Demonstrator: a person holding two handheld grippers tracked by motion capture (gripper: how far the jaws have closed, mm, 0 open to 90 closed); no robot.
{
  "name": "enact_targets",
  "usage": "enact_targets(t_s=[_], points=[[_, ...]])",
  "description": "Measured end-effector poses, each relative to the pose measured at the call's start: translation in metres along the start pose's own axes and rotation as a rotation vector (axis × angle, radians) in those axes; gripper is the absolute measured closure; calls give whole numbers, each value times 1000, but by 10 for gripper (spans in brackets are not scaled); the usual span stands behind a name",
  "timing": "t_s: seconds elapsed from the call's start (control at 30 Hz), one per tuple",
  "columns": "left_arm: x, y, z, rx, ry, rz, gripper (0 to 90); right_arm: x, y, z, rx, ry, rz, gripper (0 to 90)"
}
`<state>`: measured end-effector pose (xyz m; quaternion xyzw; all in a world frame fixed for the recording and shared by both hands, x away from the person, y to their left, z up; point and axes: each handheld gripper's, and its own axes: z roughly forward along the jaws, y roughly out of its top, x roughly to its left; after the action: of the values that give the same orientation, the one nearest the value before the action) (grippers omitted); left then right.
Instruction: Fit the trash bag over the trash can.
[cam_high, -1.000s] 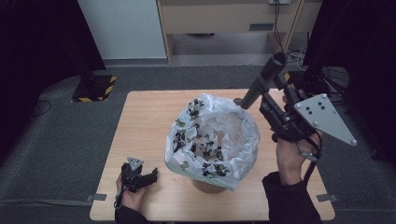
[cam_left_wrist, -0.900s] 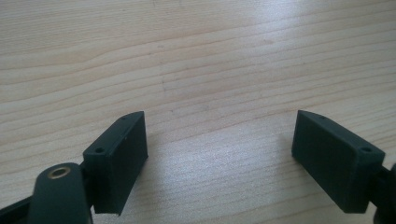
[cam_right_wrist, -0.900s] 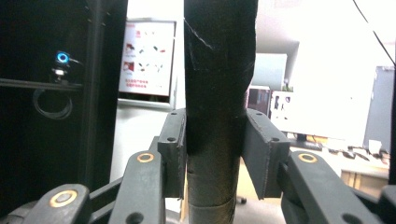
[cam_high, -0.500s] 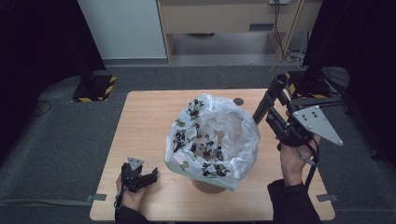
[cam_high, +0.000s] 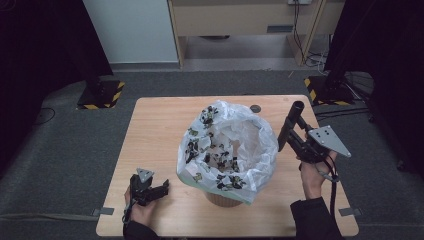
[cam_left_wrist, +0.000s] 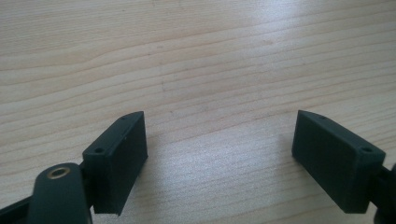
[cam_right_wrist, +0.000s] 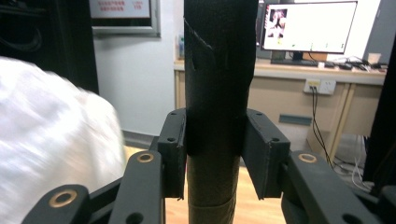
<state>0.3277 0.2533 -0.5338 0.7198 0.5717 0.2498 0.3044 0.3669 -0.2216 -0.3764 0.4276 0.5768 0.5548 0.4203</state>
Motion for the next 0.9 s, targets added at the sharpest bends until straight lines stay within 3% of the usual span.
enact_targets(t_s=[0.27, 0.3, 0.37, 0.4, 0.6, 0.7, 0.9], points=[[0, 0, 0, 0, 0, 0, 174, -29, -26, 2, 48, -65, -18, 619], [0, 0, 0, 0, 0, 0, 174, -39, -32, 1, 60, -90, -18, 619], [0, 0, 0, 0, 0, 0, 174, -43, -34, 2, 65, -98, -16, 619], [0, 0, 0, 0, 0, 0, 174, -52, -38, 2, 79, -123, -16, 619], [0, 0, 0, 0, 0, 0, 174, -74, -49, 4, 95, -178, -24, 619], [0, 0, 0, 0, 0, 0, 174, -79, -51, 4, 112, -195, -25, 619], [0, 0, 0, 0, 0, -1, 174, -96, -57, 6, 93, -218, 2, 619]])
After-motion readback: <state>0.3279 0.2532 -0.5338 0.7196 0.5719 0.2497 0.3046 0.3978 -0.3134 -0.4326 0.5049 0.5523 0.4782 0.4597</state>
